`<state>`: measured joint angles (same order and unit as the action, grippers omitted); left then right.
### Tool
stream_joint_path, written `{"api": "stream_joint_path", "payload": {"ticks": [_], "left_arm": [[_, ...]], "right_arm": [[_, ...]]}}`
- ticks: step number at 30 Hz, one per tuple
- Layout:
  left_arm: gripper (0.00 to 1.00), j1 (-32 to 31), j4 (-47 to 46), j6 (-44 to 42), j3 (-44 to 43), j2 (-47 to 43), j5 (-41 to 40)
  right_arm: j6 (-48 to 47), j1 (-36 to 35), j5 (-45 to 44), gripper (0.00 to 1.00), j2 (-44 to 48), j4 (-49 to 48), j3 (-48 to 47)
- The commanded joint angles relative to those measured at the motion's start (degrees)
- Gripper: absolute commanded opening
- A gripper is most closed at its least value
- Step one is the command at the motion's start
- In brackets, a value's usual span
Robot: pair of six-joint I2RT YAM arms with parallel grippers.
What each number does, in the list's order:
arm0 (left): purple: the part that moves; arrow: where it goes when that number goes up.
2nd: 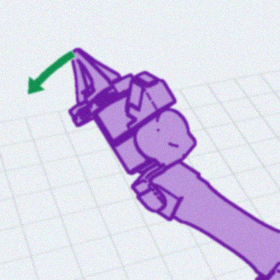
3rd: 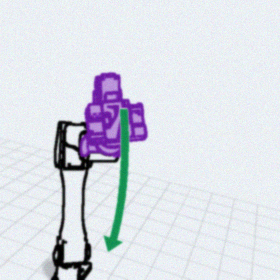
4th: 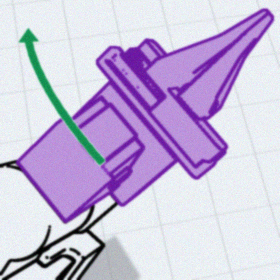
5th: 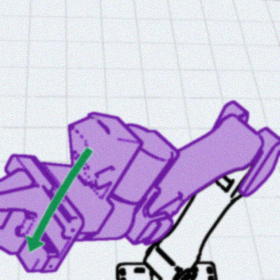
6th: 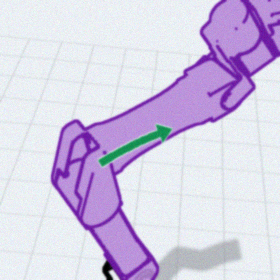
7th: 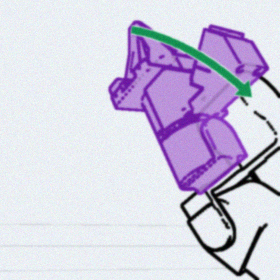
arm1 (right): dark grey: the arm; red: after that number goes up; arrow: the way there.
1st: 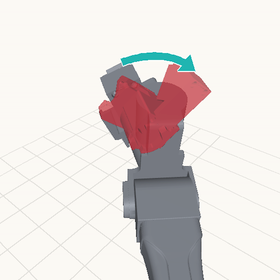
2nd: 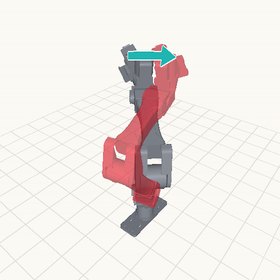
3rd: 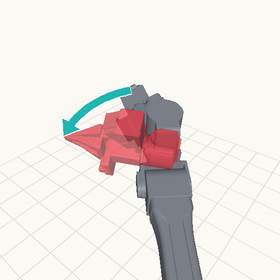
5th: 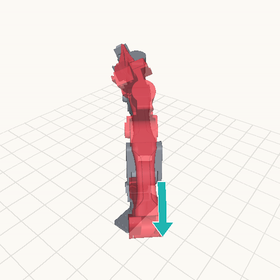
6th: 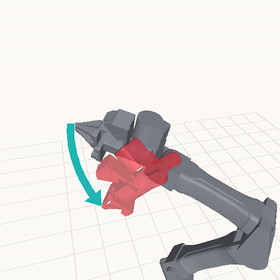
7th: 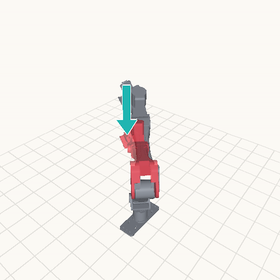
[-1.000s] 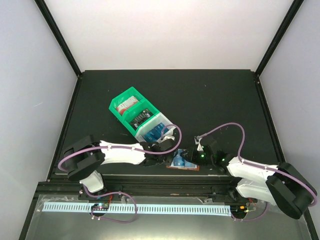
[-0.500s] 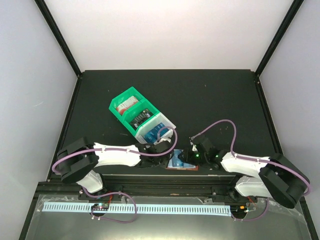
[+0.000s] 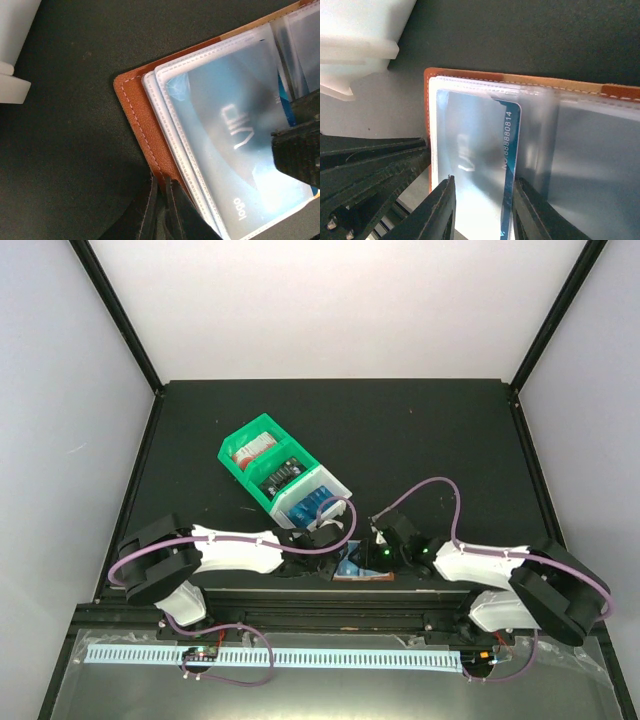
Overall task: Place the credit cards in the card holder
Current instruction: Insert the credit card into the card holder, then adjust the card holder at the center of the board.
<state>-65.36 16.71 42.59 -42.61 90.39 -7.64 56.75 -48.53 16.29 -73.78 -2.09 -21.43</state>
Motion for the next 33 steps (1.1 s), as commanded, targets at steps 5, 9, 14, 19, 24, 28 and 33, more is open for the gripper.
{"api": "stream_joint_path", "payload": {"ticks": [5, 9, 14, 19, 24, 28, 33], "left_arm": [[0.08, -0.6, -1.5, -1.0, -1.6, 1.0, 2.2], [0.08, -0.6, -1.1, -0.6, -1.6, -0.4, 0.1], [0.11, -0.4, 0.3, -0.8, -2.2, -4.2, -3.3], [0.18, 1.1, 1.8, -2.8, -3.2, -10.0, -6.3], [0.38, 5.5, 5.4, -5.6, -4.6, -18.3, -10.0], [0.53, 12.2, 6.4, -6.0, -3.5, -25.0, -9.1], [0.61, 21.3, 6.3, -5.0, 0.7, -32.2, -4.3]], "right_arm": [[-0.6, -1.8, 0.5, 0.34, -2.3, 2.1, -3.7], [-3.0, -1.8, -4.7, 0.35, 0.0, 8.7, -5.6], [-6.1, -1.8, -12.6, 0.40, 5.8, 17.8, -7.6], [-10.0, -1.8, -18.5, 0.44, 11.0, 25.5, -11.4], [-14.5, -1.8, -22.1, 0.48, 12.3, 30.3, -16.2], [-18.3, -2.3, -18.2, 0.49, 9.5, 30.2, -18.7], [-16.9, -9.5, -18.8, 0.51, 4.9, 30.8, -19.7]]}}
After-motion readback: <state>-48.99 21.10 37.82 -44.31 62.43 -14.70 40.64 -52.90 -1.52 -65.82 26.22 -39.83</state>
